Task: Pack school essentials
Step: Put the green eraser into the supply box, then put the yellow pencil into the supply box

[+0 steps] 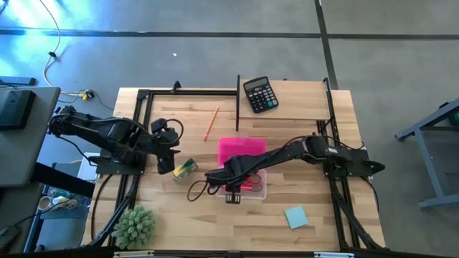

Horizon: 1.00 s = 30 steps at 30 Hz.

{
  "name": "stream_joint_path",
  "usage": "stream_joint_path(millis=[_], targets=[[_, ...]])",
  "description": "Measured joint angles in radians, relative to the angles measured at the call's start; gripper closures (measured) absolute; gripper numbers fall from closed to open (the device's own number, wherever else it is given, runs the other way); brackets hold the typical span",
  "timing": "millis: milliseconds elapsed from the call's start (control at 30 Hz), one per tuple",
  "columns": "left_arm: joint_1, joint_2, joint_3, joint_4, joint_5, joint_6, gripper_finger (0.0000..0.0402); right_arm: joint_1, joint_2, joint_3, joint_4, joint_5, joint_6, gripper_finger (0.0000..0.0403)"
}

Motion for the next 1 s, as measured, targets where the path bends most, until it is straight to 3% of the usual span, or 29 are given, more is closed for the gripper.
stream_joint_path(millis=[200,400,600,800,1000], targets=[[0.007,0.0,0.0,0.0,0.007,0.0,0.0283,-0.03,-0.017,0.0,-0.016,-0.028,-0.019,0.0245],[0.007,0.0,0.0,0.0,0.003,-0.01,0.0283,-0.061,-0.03,0.0,-0.071,-0.02,-0.082,0.0238],[0.007,0.0,0.0,0.0,-0.048,-0.037,0.028,-0.099,-0.127,0.0,-0.127,0.107,-0.16,0.0254],[0.01,0.0,0.0,0.016,-0.092,-0.068,0.0247,-0.141,-0.277,0.001,-0.134,0.266,-0.225,0.0265],[0.103,0.02,0.0,0.083,-0.147,-0.115,0.0225,-0.196,-0.403,0.001,-0.138,0.332,-0.241,0.0265]])
